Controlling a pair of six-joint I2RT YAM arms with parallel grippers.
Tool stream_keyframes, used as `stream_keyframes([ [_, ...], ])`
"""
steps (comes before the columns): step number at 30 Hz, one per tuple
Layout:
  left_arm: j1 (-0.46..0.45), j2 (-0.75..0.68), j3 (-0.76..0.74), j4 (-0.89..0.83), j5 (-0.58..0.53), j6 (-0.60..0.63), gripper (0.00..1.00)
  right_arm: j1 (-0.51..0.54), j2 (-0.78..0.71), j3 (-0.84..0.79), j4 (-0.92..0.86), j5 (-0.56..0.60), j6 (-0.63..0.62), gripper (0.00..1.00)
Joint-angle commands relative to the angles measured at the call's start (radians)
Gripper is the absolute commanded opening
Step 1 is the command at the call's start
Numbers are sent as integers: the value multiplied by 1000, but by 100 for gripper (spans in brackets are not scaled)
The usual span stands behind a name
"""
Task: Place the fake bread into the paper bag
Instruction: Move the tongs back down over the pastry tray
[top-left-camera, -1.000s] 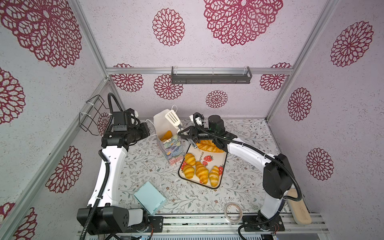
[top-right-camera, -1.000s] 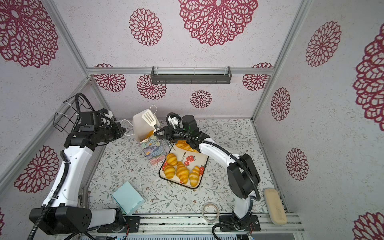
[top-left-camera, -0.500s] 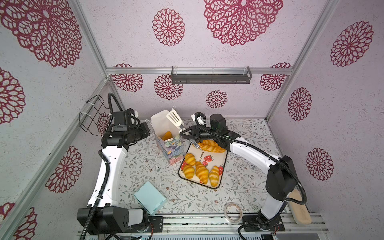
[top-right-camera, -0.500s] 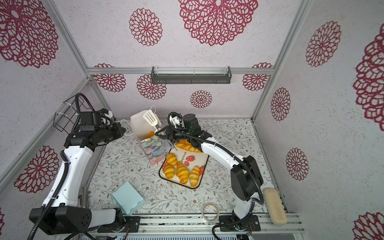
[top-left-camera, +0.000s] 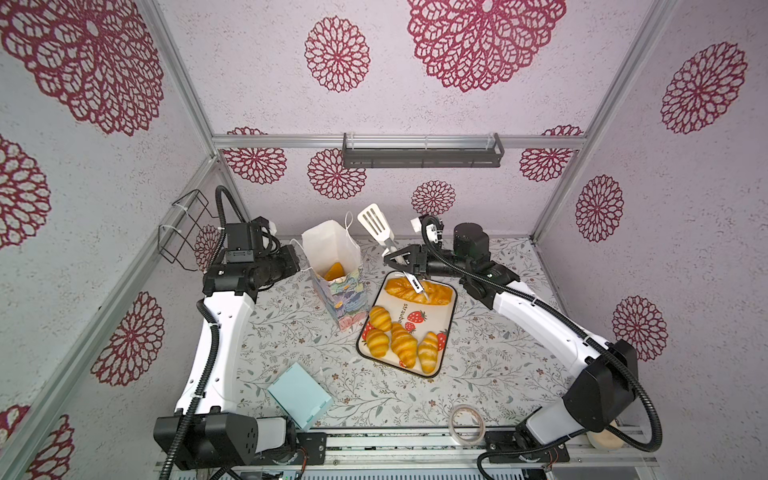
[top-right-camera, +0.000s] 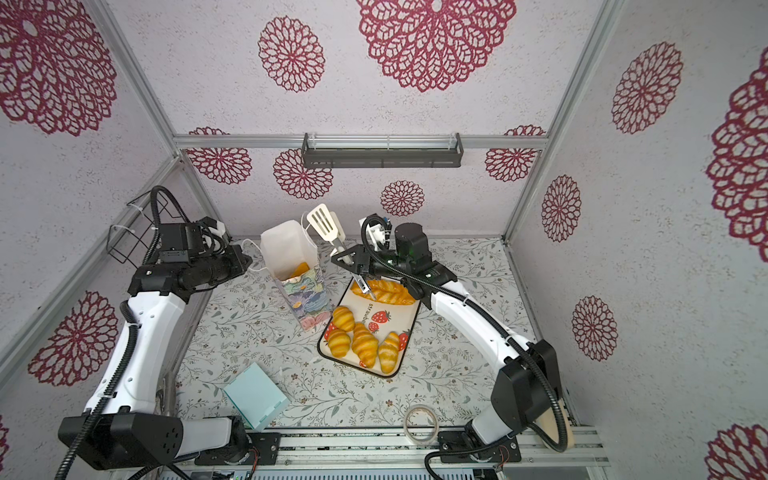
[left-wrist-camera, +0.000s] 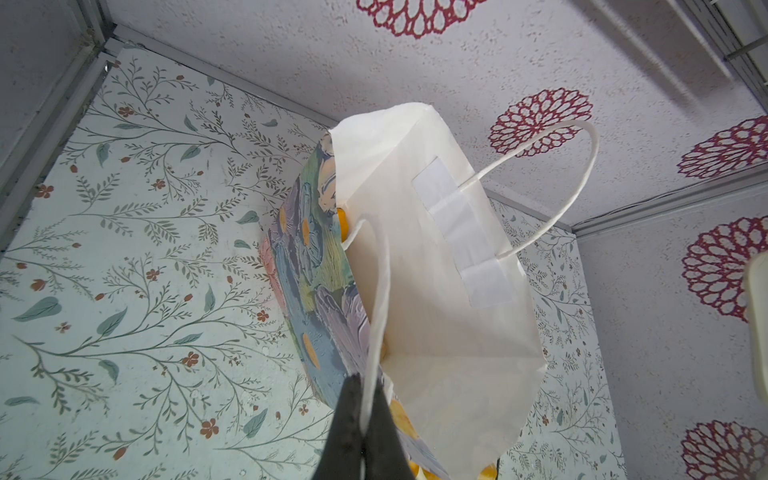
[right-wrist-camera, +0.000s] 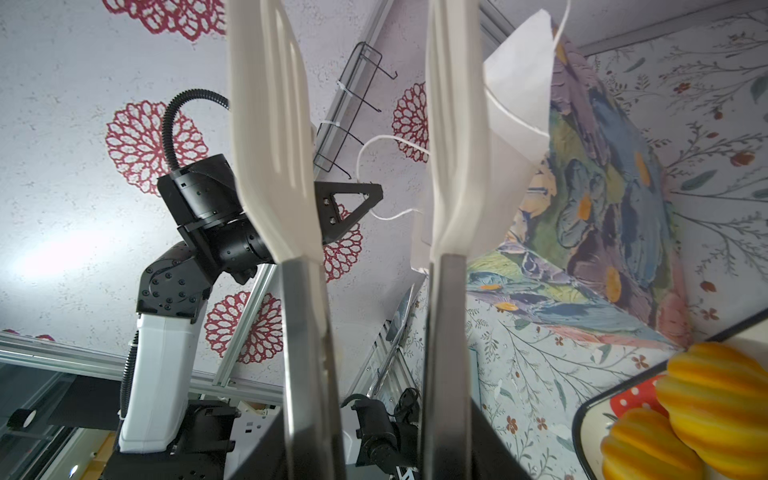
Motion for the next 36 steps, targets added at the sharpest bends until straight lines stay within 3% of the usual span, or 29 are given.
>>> stream_keyframes([
  [1, 9, -2, 26, -8, 8, -4, 0, -21, -68, -27, 1, 16, -45, 46],
  [16, 9, -5, 28, -7, 15, -6, 0, -45, -150, -204, -166, 111, -142, 46],
  [36, 9, 15, 25, 2, 22, -5, 0, -38, -117, -206, -464, 288, -301, 47],
])
